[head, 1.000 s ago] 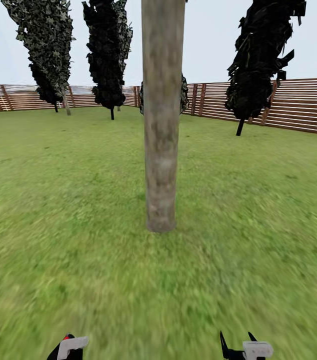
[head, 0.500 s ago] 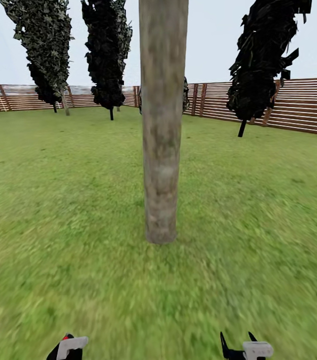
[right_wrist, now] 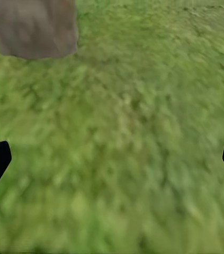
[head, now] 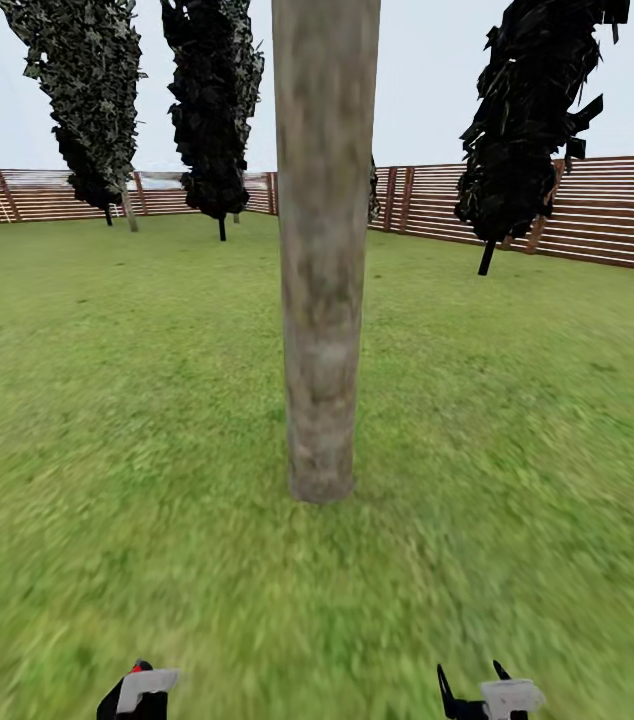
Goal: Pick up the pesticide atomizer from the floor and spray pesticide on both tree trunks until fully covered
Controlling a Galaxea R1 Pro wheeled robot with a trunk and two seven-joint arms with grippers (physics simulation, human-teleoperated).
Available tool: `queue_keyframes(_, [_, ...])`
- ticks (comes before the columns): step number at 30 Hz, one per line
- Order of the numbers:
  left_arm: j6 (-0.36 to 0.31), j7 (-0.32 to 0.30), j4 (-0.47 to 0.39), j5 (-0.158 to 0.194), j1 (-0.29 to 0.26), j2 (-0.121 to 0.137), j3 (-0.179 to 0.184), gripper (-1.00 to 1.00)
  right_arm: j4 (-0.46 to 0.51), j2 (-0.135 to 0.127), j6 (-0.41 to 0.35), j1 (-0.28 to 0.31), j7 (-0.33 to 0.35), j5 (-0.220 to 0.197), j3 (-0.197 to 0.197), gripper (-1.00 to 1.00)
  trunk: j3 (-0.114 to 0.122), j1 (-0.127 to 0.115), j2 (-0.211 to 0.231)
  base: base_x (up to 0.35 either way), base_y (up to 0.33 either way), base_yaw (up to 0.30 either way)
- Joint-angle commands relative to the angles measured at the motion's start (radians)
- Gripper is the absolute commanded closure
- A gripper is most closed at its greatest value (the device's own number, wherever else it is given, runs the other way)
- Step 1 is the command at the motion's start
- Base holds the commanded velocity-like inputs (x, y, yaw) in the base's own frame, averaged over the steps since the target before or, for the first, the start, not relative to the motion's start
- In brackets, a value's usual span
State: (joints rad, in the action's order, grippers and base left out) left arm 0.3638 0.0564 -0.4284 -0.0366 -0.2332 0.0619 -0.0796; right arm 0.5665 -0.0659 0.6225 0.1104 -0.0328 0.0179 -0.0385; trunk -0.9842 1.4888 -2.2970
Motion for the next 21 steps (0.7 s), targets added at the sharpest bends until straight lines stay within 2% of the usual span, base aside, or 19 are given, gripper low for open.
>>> queue_keyframes(1, [-0.002,-0.032,0.0,-0.003,-0.001,0.002,0.007,1.0,0.003,-0.001,-0.001,0.0,0.0,0.053,0.001,-1.0,0.0,0.0,0.0,0.0,0.0,0.0])
queue_keyframes(2, [-0.004,-0.083,-0.001,-0.015,-0.004,0.006,0.022,1.0,0.005,-0.002,-0.002,0.0,0.001,0.116,0.001,-1.0,0.0,0.0,0.0,0.0,0.0,0.0])
queue_keyframes(3, [-0.006,-0.122,-0.002,-0.03,-0.006,0.011,0.031,1.0,0.006,-0.002,-0.003,0.002,0.001,0.159,0.001,-1.0,0.0,0.0,0.0,0.0,0.0,0.0])
queue_keyframes(7, [-0.009,-0.242,-0.008,-0.129,-0.035,0.033,0.045,1.0,0.006,-0.003,-0.021,0.053,0.003,0.309,0.002,-1.0,0.0,0.0,0.0,0.0,0.0,0.0])
queue_keyframes(8, [-0.018,-0.367,-0.011,-0.279,-0.105,0.044,0.05,1.0,0.004,-0.001,-0.121,0.152,0.081,0.437,0.002,-1.0,0.0,0.0,0.0,0.0,0.0,0.0])
queue_keyframes(9, [-0.04,-0.43,-0.011,-0.334,-0.127,0.046,0.049,1.0,0.004,0.0,-0.146,0.182,0.155,0.454,0.002,-1.0,0.0,0.0,0.0,0.0,0.0,0.0])
queue_keyframes(10, [-0.062,-0.476,-0.011,-0.371,-0.146,0.047,0.049,1.0,0.004,0.0,-0.162,0.202,0.208,0.461,0.002,-1.0,0.0,0.0,0.0,0.0,0.0,0.0])
queue_keyframes(11, [-0.1,-0.549,-0.011,-0.421,-0.175,0.048,0.049,1.0,0.004,0.0,-0.186,0.23,0.285,0.468,0.002,-1.0,0.0,0.0,0.0,0.0,0.0,0.0])
queue_keyframes(12, [-0.125,-0.597,-0.011,-0.449,-0.192,0.049,0.049,1.0,0.004,0.0,-0.2,0.247,0.329,0.47,0.002,-1.0,0.0,0.0,0.0,0.0,0.0,0.0])
queue_keyframes(14, [-0.166,-0.691,-0.012,-0.496,-0.223,0.049,0.049,1.0,0.004,0.0,-0.223,0.275,0.407,0.474,0.002,-1.0,0.0,0.0,0.0,0.0,0.0,0.0])
queue_keyframes(18, [-0.193,-0.815,-0.012,-0.558,-0.273,0.05,0.049,1.0,0.004,0.0,-0.237,0.304,0.524,0.477,0.002,-1.0,0.0,0.0,0.0,0.0,0.0,0.0])
queue_keyframes(21, [-0.21,-0.922,-0.012,-0.624,-0.31,0.05,0.049,1.0,0.005,0.0,-0.242,0.333,0.652,0.476,0.002,-1.0,0.0,0.0,0.0,0.0,0.0,0.0])
